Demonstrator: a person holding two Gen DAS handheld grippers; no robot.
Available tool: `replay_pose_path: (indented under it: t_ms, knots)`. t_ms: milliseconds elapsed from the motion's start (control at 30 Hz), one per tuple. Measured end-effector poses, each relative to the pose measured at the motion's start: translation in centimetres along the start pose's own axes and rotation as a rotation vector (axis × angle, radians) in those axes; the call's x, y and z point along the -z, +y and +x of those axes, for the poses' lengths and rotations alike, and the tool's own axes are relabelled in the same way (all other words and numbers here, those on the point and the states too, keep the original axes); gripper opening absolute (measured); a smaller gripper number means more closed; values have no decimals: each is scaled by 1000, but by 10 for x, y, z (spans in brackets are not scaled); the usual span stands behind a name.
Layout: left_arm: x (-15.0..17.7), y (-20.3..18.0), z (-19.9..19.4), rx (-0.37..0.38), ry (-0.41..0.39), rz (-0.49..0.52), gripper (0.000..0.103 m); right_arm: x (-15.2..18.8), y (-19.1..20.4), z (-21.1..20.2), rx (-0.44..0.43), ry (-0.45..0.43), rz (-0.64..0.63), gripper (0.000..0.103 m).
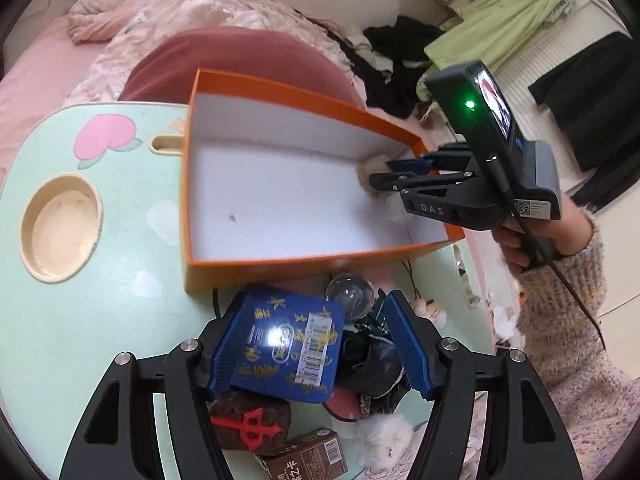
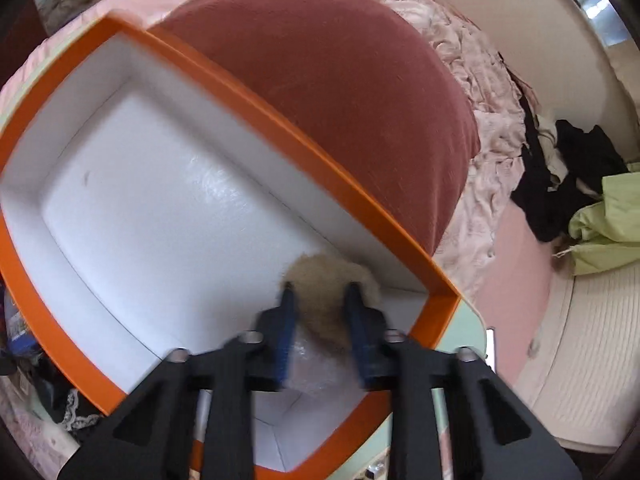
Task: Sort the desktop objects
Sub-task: 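Set the blue tin on the table with the left gripper while the right gripper grasps the brown fluffy ball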
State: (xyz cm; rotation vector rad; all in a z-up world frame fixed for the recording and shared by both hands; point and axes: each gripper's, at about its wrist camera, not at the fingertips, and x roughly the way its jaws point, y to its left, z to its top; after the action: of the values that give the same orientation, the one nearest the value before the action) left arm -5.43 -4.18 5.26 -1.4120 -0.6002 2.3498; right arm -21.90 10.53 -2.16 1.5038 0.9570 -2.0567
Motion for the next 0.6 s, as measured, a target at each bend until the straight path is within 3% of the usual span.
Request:
replay_pose_path:
  t_ms: [133, 300, 467, 600]
  knots:
    - [-9, 2, -8, 7, -29, -3, 67, 5, -19, -8, -96, -63, 73, 12]
    - [-19, 13, -24, 37, -71, -35, 67, 16, -33, -32, -276, -183, 150, 11]
    - [-35, 3, -38, 89, -97, 3, 67, 47, -43, -79, -550, -354, 237, 11]
    - [-61, -23, -31, 99, -59, 89, 68, 87, -33, -116, -743, -493, 239, 11]
